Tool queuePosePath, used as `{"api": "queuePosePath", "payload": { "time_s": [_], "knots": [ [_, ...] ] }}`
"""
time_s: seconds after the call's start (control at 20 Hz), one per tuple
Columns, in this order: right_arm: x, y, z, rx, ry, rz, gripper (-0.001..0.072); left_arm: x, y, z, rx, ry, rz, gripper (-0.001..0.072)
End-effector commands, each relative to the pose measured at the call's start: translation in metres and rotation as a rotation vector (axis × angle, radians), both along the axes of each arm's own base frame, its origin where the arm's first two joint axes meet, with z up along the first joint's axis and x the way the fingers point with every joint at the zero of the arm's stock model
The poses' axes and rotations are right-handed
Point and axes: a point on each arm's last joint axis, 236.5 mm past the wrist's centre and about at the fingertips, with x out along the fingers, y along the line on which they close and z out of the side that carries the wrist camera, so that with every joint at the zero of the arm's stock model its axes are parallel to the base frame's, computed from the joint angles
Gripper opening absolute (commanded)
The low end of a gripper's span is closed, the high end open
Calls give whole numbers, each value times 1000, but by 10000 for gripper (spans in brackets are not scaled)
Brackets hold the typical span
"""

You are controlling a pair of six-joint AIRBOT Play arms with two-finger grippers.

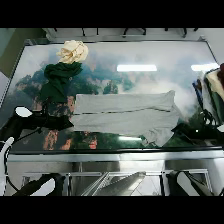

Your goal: Fold the shirts.

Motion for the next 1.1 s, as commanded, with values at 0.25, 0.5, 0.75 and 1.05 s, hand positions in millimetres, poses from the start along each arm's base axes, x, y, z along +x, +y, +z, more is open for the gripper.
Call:
{"api": "queuePosePath", "payload": {
  "time_s": [0.25, 0.5, 0.75, 1.05],
  "knots": [
    [-2, 36, -33, 185, 1, -37, 701, 0, 1, 3, -1, -8, 2, 10],
    [-3, 62, -32, 231, -22, 27, 593, 0, 1, 3, -4, -2, 7, 11],
    [0, 71, 2, 243, -84, 159, 16, -11, -1, 5, -12, 31, -21, 10],
    [-19, 26, 77, -114, -161, 142, 16, -45, 30, 24, 169, 1, -121, 10]
  ]
}}
